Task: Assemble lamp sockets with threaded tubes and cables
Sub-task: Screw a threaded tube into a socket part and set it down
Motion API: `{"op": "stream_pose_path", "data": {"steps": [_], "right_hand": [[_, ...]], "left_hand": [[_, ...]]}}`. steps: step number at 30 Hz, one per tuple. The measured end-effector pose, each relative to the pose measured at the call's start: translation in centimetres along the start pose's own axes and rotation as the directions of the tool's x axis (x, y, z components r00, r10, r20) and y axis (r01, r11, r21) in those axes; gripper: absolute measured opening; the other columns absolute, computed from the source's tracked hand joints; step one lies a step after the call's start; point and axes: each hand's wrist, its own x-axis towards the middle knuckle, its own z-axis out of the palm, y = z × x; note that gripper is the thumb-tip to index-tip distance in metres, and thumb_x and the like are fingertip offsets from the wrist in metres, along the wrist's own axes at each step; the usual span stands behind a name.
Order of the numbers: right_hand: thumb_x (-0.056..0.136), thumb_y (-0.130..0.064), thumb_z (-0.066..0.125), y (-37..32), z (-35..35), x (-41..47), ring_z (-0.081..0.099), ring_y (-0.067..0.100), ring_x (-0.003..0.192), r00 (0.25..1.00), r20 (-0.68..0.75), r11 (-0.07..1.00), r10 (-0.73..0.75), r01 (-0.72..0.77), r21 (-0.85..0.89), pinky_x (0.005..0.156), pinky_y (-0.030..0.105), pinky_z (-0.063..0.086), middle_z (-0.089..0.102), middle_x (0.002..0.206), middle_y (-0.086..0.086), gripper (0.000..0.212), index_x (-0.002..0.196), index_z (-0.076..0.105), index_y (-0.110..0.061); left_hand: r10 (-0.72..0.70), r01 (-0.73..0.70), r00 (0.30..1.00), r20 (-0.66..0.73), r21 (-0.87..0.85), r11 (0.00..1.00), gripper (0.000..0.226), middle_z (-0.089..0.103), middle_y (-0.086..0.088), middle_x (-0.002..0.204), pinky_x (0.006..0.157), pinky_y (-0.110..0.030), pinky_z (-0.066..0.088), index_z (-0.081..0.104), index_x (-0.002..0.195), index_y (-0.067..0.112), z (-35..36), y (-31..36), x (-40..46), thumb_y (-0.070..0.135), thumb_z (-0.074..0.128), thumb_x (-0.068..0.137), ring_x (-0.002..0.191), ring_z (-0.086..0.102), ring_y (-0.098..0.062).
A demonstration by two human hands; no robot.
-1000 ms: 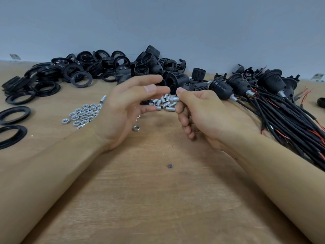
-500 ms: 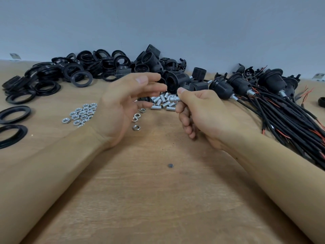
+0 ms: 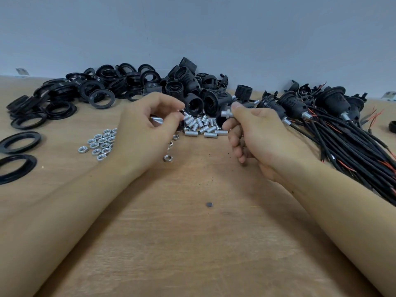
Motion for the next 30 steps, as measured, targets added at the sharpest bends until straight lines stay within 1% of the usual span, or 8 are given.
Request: {"op": "stream_pose_path", "data": {"steps": [3,6,9,12,18,23,27,30], "right_hand": [[0.103,-0.037,0.044,-0.1,-0.8,0.5,0.046,0.011,0.034,0.993,-0.11,0.999,-0.036,0.039,0.03,0.035,0.019,0.036,0.055,0.047,-0.003,0.041,0.08,0.066,-0.011],[0.103,-0.037,0.046,-0.3,-1.7,1.0,0.046,0.01,0.035,0.985,-0.164,0.997,-0.05,0.059,0.051,0.036,0.018,0.036,0.056,0.05,-0.004,0.038,0.083,0.066,-0.011],[0.103,-0.036,0.047,-0.2,-1.9,1.0,0.046,0.01,0.035,0.985,-0.167,0.998,-0.042,0.051,0.048,0.036,0.019,0.036,0.057,0.051,-0.003,0.037,0.084,0.067,-0.01],[0.102,-0.034,0.05,0.0,-1.5,0.8,0.046,0.01,0.036,0.988,-0.149,0.998,-0.039,0.046,0.047,0.036,0.02,0.036,0.056,0.051,-0.003,0.035,0.084,0.067,-0.01],[0.1,-0.031,0.053,0.1,-1.3,0.6,0.048,0.009,0.039,0.993,-0.098,0.998,-0.061,0.063,0.018,0.037,0.021,0.039,0.059,0.053,-0.004,0.029,0.086,0.069,-0.01],[0.095,-0.021,0.064,-0.1,-0.9,0.0,0.064,0.014,0.051,0.988,0.027,0.988,-0.153,0.152,0.04,0.04,0.023,0.045,0.073,0.07,0.002,0.013,0.089,0.07,-0.011],[0.092,-0.009,0.066,-0.3,-0.7,-0.3,0.071,0.017,0.063,0.97,0.118,0.975,-0.213,0.204,0.086,0.045,0.023,0.051,0.076,0.082,0.004,0.008,0.096,0.071,-0.014],[0.093,-0.009,0.064,-0.3,-0.7,-0.3,0.072,0.019,0.065,0.96,0.158,0.971,-0.23,0.215,0.102,0.047,0.023,0.052,0.076,0.084,0.005,0.009,0.097,0.069,-0.015]], "left_hand": [[0.09,-0.082,0.996,-0.005,0.358,0.93,0.022,0.061,0.019,0.1,0.088,-0.016,0.034,0.07,0.107,0.025,-0.1,-0.9,0.0,0.014,0.066,0.088,0.105,0.049,-0.006],[0.043,-0.04,0.999,0.004,0.478,0.878,0.037,0.061,0.004,0.125,0.098,-0.02,0.024,0.064,0.126,0.02,-0.5,-1.6,0.4,0.018,0.066,0.089,0.124,0.041,-0.021],[0.051,-0.132,0.985,0.163,0.533,0.836,0.05,0.055,0.004,0.142,0.11,-0.03,0.025,0.058,0.137,0.022,-0.4,-1.7,0.4,0.022,0.069,0.089,0.133,0.037,-0.025],[0.073,-0.184,0.973,0.217,0.554,0.812,0.032,0.064,0.004,0.129,0.106,-0.041,0.035,0.07,0.12,0.021,-0.4,-1.7,0.6,0.018,0.071,0.088,0.123,0.048,-0.026],[0.075,-0.159,0.98,0.184,0.505,0.848,0.007,0.064,0.0,0.115,0.092,-0.027,0.04,0.076,0.091,0.019,-0.5,-1.8,0.7,0.017,0.078,0.084,0.107,0.055,-0.016],[0.168,-0.187,0.981,0.102,0.226,0.956,0.011,0.063,0.01,0.118,0.086,-0.009,0.044,0.073,0.085,0.028,-0.2,-0.9,0.4,0.018,0.078,0.084,0.096,0.062,-0.003],[0.013,0.009,0.997,0.081,-0.263,0.965,0.016,0.072,0.008,0.098,0.083,-0.024,0.055,0.068,0.089,0.024,0.4,-0.1,-0.1,0.021,0.078,0.076,0.091,0.07,-0.007],[-0.081,0.15,0.983,0.164,-0.478,0.866,0.041,0.073,-0.007,0.098,0.083,-0.04,0.059,0.058,0.117,0.018,0.3,-0.1,0.0,0.015,0.074,0.079,0.091,0.073,-0.024]]}}
